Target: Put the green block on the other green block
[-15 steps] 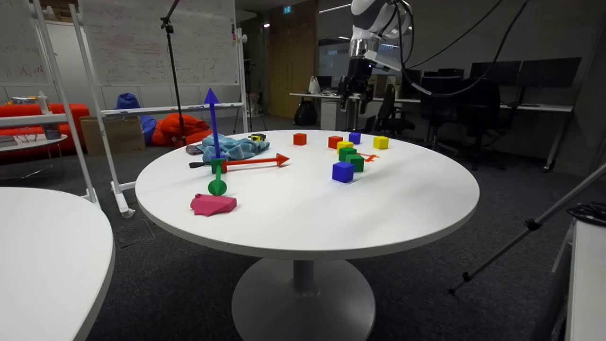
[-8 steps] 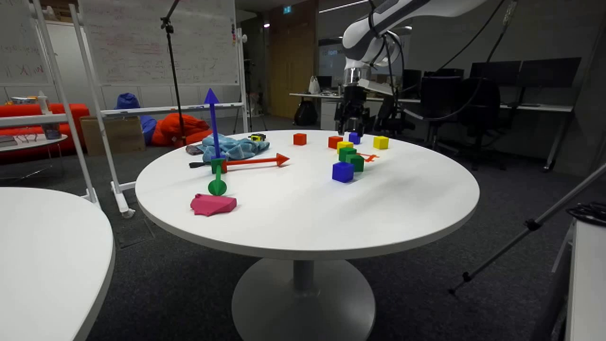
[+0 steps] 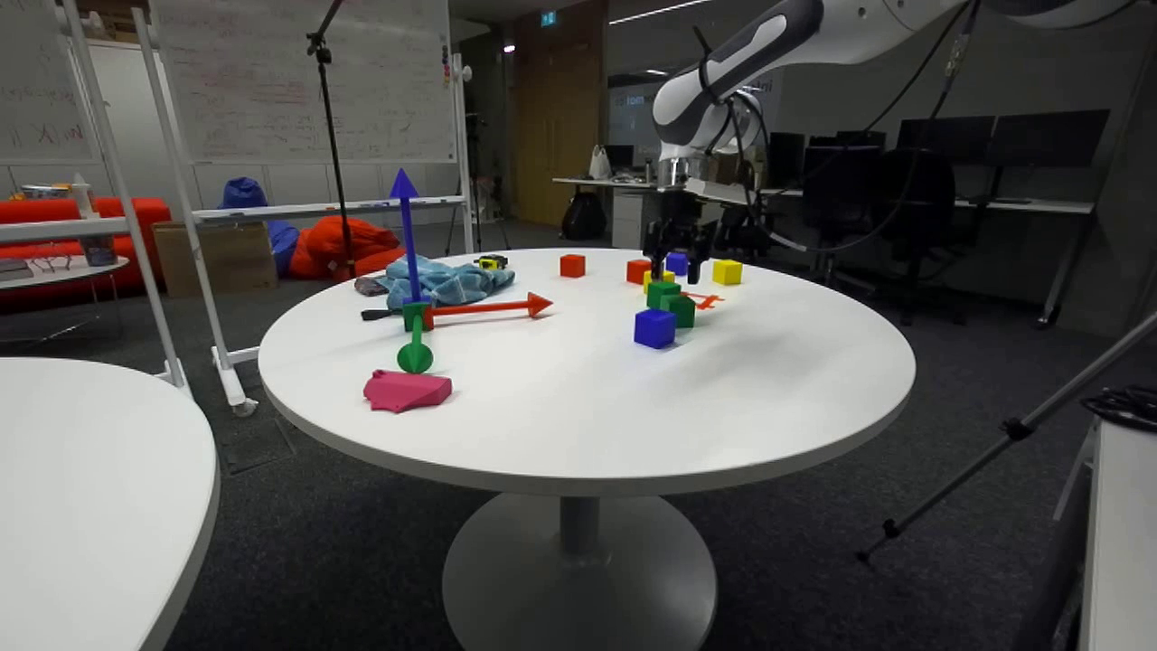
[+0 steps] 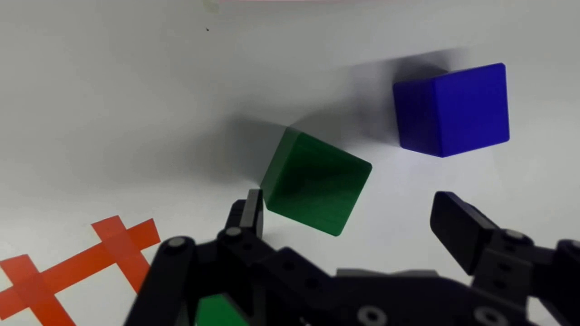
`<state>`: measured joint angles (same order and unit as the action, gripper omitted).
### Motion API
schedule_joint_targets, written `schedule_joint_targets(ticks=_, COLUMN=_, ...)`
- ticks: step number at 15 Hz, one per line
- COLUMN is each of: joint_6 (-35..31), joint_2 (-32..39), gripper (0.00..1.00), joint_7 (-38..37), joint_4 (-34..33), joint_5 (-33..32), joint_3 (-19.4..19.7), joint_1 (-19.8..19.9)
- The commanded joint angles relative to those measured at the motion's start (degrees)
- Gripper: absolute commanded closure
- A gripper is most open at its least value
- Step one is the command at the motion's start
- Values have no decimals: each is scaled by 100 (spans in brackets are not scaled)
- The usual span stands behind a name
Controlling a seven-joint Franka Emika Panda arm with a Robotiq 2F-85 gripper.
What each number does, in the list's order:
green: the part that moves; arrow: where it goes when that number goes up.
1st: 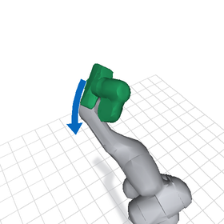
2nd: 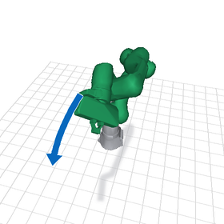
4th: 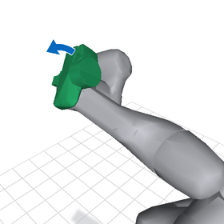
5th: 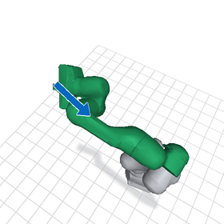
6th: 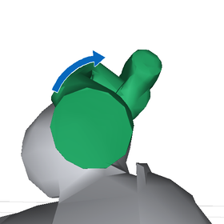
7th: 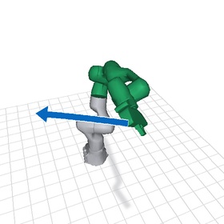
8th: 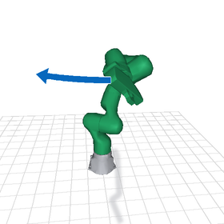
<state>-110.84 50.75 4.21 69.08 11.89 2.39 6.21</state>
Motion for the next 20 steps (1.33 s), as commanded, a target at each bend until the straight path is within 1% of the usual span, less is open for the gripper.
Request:
schedule_joint_targets(ticks=1, joint_6=53, joint_2=97, gripper=0, joint_7=-130, joint_4=-133, joint_5=-114, joint_3=-69, joint_1=87)
schedule_joint_targets(ticks=7, joint_6=77, joint_2=113, gripper=0, joint_7=-109, joint_4=-131, joint_5=-106, joint_3=-131, joint_1=43)
schedule_joint_targets(ticks=20, joint_6=135, joint_2=328, gripper=0, joint_7=-147, joint_4=-286, joint_5=-148, joint_3=-105, joint_1=51)
